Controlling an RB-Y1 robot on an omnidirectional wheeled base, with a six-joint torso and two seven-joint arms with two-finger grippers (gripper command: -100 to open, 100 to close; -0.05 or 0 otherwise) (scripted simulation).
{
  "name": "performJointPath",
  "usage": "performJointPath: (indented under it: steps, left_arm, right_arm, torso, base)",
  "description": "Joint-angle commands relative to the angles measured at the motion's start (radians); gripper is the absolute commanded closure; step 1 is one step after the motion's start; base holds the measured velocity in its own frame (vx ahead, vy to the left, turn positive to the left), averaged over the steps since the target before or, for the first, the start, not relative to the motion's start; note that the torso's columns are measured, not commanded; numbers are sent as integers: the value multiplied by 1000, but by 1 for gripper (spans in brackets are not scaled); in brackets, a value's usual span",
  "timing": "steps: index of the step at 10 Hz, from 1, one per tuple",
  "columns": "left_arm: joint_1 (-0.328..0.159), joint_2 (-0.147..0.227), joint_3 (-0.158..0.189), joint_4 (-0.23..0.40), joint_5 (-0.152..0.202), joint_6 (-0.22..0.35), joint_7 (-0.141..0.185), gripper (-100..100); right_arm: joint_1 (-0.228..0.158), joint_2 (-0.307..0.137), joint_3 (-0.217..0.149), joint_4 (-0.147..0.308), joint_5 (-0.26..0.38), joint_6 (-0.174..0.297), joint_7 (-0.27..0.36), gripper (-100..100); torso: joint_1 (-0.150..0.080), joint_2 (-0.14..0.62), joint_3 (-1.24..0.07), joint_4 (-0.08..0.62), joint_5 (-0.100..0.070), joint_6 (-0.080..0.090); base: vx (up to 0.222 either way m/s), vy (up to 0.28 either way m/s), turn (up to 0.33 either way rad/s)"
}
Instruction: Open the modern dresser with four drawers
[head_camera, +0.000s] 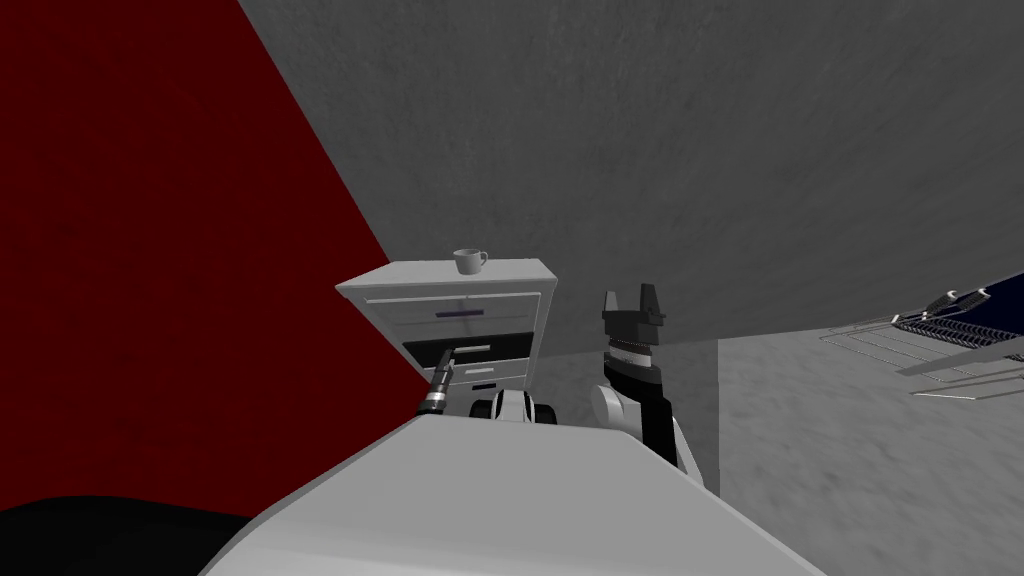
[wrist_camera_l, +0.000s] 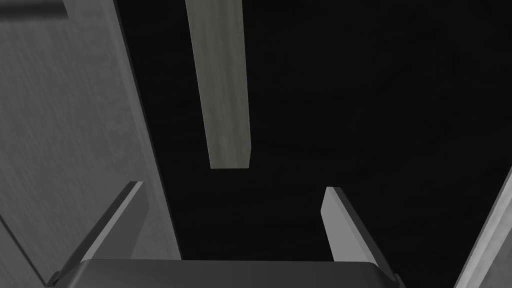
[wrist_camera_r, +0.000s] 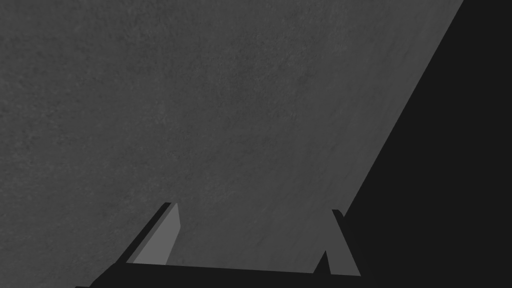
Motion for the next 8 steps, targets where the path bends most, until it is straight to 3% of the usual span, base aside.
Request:
performJointPath:
  steps: [1, 4, 7, 8]
  left_arm:
    - [0, -49, 0, -15, 0, 14, 0, -100]
    - [0, -107, 0, -20, 0, 17, 0, -100]
    - [-12, -95, 5, -52, 3, 61, 0, -100]
    - [-10, -97, 3, -43, 2, 48, -1, -100]
  right_arm:
    - [0, 0, 0, 0, 0, 0, 0, 0]
    - [0, 0, 0, 0, 0, 0, 0, 0]
    - [0, 0, 0, 0, 0, 0, 0, 0]
    - [0, 0, 0, 0, 0, 0, 0, 0]
  torso:
    - [1, 0, 0, 0, 0, 0]
    - [1, 0, 0, 0, 0, 0]
    - [0, -2, -1, 0, 0, 0]
    - [0, -2, -2, -1, 0, 0]
  base:
    - [-6, -9, 1]
    - [0, 0, 0]
    - [41, 1, -5]
    - [33, -2, -1]
